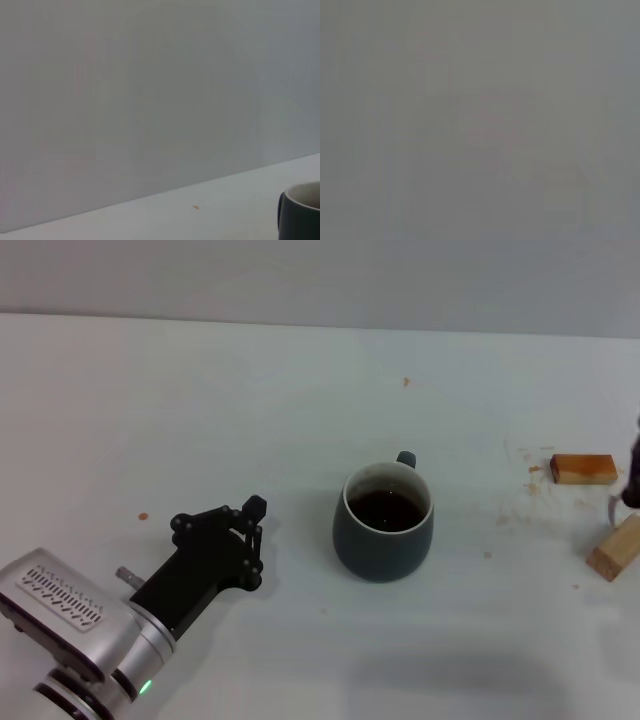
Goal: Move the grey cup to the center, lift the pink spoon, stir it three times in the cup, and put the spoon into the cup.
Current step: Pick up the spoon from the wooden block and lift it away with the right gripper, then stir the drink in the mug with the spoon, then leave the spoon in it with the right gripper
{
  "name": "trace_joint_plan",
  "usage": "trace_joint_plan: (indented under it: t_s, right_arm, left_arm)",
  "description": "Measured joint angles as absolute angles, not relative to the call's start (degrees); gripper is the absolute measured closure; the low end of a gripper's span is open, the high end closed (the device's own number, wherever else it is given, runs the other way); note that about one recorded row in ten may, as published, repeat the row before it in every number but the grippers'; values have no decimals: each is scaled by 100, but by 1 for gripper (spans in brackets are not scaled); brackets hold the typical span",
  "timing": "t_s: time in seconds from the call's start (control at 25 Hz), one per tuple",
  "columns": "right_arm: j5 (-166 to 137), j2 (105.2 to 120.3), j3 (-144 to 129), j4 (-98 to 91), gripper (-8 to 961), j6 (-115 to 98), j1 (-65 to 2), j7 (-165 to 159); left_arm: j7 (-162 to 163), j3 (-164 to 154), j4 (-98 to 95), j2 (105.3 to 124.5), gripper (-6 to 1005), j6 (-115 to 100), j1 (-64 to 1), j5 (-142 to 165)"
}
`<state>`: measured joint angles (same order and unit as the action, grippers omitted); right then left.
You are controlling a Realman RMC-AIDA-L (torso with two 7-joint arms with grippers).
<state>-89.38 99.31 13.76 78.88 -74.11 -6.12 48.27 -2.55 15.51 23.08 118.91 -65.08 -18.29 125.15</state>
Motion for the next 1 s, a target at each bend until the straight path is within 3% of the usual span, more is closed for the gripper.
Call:
trace_joint_plan:
  t_s: [0.24,0.44,0.76,1.0]
  right_arm:
    - [-9212,9952,1544,8353,937,-7132,-775,5125]
    - [-9521,10082,1972,8751,937,-6405,-859,5341]
    - [-10328,10732,2660,8742,938,-4985,-755,5371]
    - [-10522,11069,2709,8516,938,-4573,-741,5373]
  left_arm:
    - [-255,1618,2260,11885,1001,-6542,-1810,12484]
    - [-255,1666,2236,11883,1001,-6549,-1805,12470]
    - [-255,1892,2164,11869,1001,-6624,-1741,12472]
    - [-255,2192,1993,11854,1001,-6791,-1648,12472]
